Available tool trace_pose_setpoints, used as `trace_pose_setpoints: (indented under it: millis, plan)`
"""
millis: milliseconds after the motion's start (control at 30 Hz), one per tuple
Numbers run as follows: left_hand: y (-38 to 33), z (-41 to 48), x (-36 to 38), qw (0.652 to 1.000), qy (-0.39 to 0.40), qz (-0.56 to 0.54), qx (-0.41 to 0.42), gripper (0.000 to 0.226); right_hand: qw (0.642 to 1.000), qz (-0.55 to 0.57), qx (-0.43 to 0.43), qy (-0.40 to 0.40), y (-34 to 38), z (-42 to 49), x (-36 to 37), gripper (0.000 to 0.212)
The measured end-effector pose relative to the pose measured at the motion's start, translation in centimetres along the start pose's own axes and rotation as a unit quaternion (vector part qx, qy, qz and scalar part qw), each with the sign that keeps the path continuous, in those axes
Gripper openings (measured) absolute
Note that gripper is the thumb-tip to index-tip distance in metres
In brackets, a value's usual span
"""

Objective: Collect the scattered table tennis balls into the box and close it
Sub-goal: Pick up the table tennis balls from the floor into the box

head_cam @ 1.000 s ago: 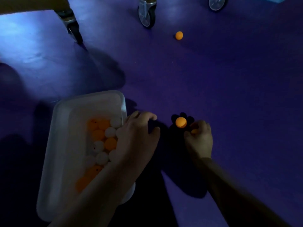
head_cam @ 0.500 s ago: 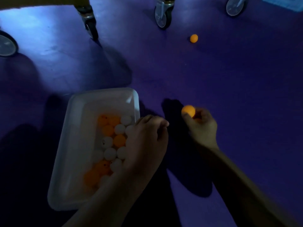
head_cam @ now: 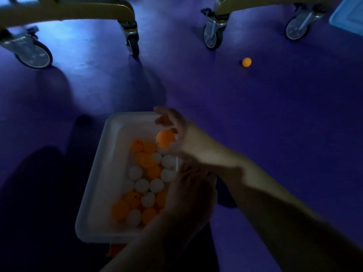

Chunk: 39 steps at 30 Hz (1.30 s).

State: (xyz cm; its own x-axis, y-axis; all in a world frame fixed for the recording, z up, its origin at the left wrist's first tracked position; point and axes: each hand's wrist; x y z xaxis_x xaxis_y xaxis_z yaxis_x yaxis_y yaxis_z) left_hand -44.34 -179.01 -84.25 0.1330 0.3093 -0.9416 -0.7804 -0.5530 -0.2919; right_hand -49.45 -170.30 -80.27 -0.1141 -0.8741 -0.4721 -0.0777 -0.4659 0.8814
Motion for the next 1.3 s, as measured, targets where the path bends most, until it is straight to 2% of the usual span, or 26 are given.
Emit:
trace_pose_setpoints:
  millis: [67,167,267,333,533,833,967,1033,1133,1300]
  plan:
    - [0.4,0.1,0.7,1.0,0.018,0.001,0.01,0.013,0.989,0.13,0.014,-0.069,-0.9,0.1,-1.1,0.063]
    - [-0.1,0.7,0.4,0.998,0.051,0.02,0.006,0.019,0.955,0.213,0.077,-0.191,-3.5,-0.4,-3.5,0.052]
    - [-0.8,3.4,0.8,0.996,0.079,0.004,-0.031,0.02,0.935,0.228,0.11,-0.249,-5.9,-1.4,-5.6,0.037]
    - [-0.9,5.8,1.9,0.993,0.103,-0.014,-0.062,0.021,0.922,0.231,0.111,-0.289,-7.1,-1.8,-6.9,0.037]
    - [-0.6,13.2,6.8,0.985,0.164,0.017,-0.047,0.041,0.898,0.223,0.115,-0.361,-11.3,-2.4,-11.0,0.033]
    - [2.5,20.3,13.7,0.998,0.053,0.044,0.002,0.055,0.859,0.189,0.169,-0.444,-18.0,0.4,-13.4,0.034]
    - [4.1,24.1,15.5,0.999,0.016,0.034,-0.036,0.046,0.862,0.157,0.179,-0.448,-20.4,3.6,-14.3,0.032]
    - [4.8,24.3,16.4,0.998,-0.017,0.047,-0.037,0.044,0.871,0.127,0.183,-0.439,-21.6,5.7,-14.9,0.033]
    - [5.4,23.8,17.5,0.997,-0.021,0.067,-0.03,0.044,0.885,0.061,0.184,-0.423,-23.6,9.3,-16.1,0.033]
    - [5.5,24.0,17.7,0.998,-0.026,0.052,-0.028,0.043,0.868,-0.025,0.179,-0.463,-26.3,15.9,-19.0,0.029]
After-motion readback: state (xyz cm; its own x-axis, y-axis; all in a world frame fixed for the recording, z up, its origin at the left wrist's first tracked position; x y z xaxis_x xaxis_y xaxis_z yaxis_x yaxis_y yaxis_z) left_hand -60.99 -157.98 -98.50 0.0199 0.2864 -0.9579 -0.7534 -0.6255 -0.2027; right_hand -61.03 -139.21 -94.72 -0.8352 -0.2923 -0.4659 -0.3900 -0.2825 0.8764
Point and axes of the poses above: each hand's wrist, its own z-axis towards the middle knuckle, its own x-axis out of the palm, y = z × x, and after that the axes turned 8 degrees about -y, right-handed
